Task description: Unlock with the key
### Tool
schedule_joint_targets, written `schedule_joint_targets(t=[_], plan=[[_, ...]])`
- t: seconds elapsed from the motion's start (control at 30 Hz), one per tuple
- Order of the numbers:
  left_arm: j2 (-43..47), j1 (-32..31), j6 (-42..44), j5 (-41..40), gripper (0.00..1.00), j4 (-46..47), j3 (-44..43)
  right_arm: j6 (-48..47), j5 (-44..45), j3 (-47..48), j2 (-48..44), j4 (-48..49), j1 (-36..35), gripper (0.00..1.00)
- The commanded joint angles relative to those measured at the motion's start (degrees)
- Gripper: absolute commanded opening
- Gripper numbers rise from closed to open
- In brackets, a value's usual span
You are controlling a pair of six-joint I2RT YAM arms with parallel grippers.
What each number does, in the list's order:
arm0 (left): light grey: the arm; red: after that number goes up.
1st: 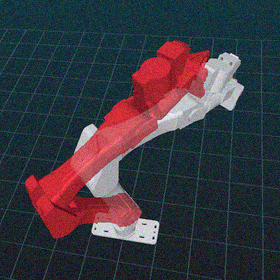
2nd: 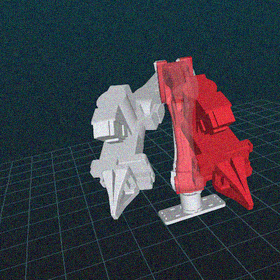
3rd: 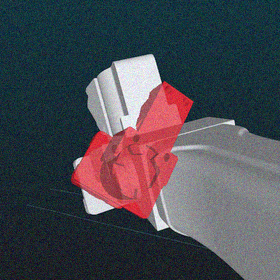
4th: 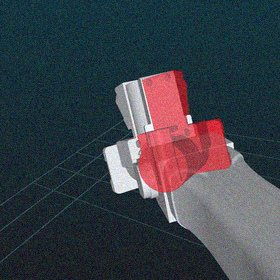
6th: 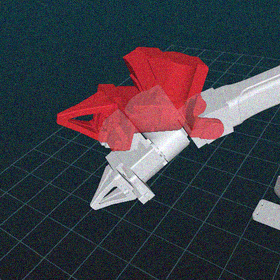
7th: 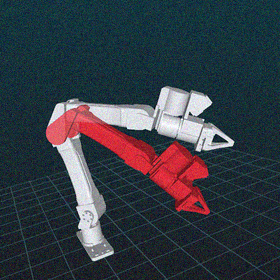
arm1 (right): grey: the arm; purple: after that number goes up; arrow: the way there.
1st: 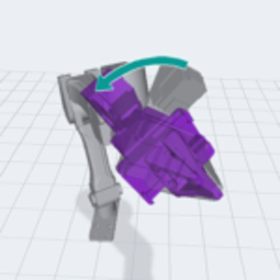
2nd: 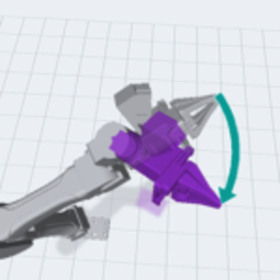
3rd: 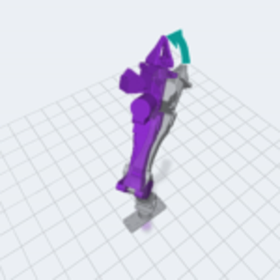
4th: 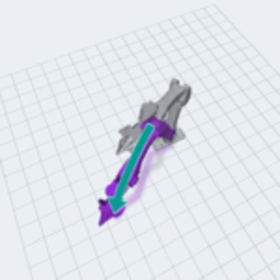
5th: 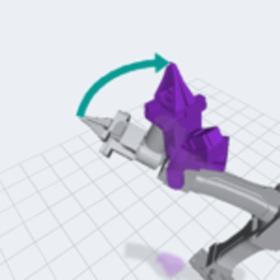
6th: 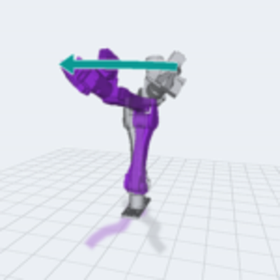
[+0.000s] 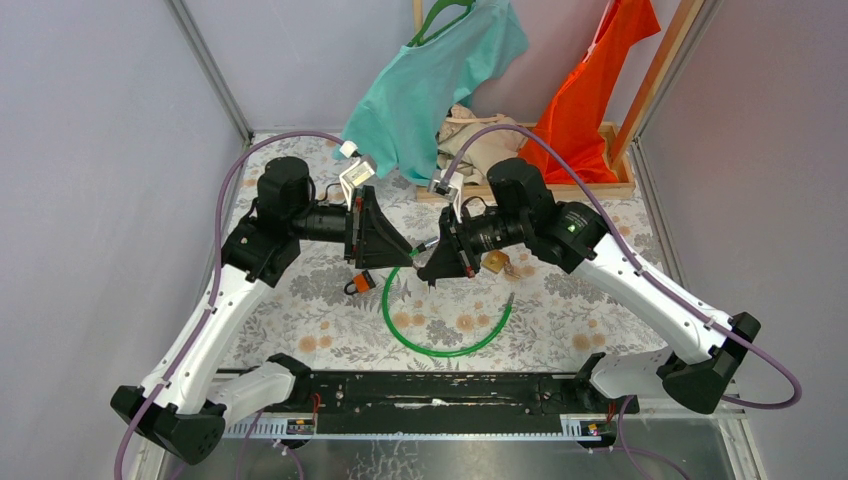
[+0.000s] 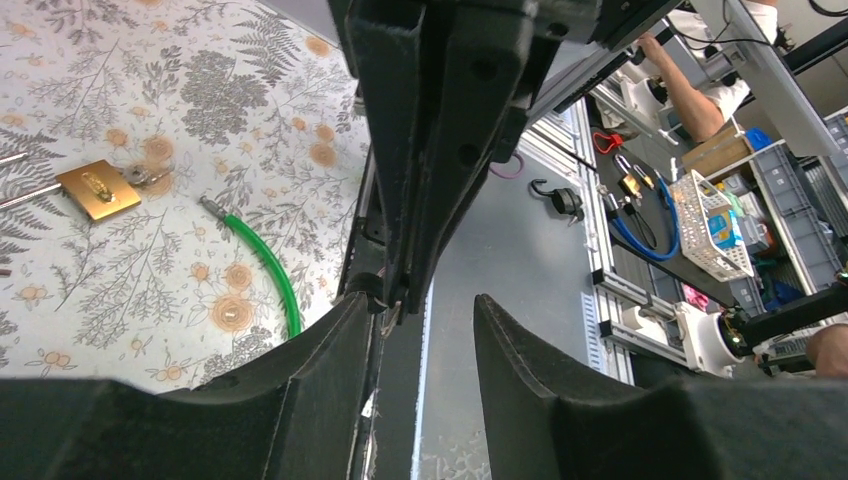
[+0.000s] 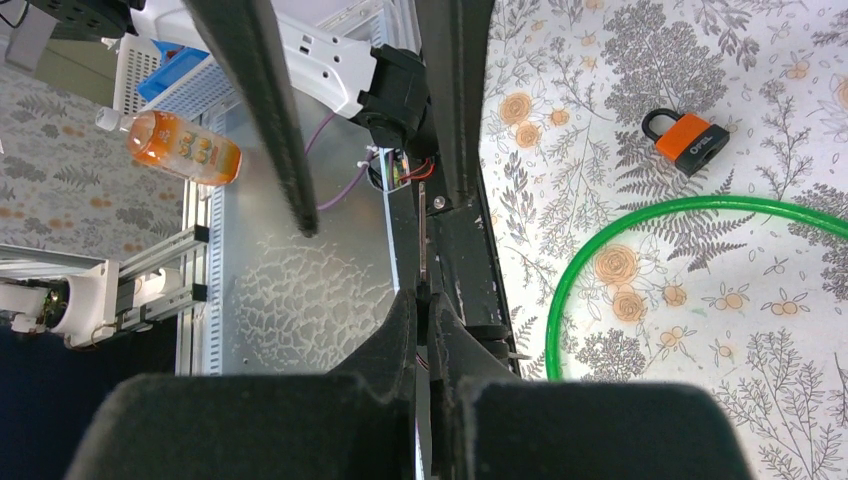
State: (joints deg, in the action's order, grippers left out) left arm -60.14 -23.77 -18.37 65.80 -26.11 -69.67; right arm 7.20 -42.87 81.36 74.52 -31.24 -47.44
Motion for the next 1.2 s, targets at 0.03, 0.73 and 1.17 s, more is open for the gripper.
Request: schedule_joint_targets(t=[0.03, 0.73, 1.17], plan=[[0.30, 0.28, 4.50, -2.66, 0.50, -3.93, -0.97, 0.84, -0.18, 3.67, 0.22, 2.31, 0.10, 0.00], [-1.59, 0.34, 6.84, -2.18, 0.00, -6.06, -2.69, 1.61, -0.56, 1.97, -1.03, 5.45, 0.19, 0.34], [0.33, 0.83, -3.17, -1.95, 0.00, 4.51, -0.58, 23.05, 13.72, -29.86, -20.57, 55.67, 0.86, 0.68]])
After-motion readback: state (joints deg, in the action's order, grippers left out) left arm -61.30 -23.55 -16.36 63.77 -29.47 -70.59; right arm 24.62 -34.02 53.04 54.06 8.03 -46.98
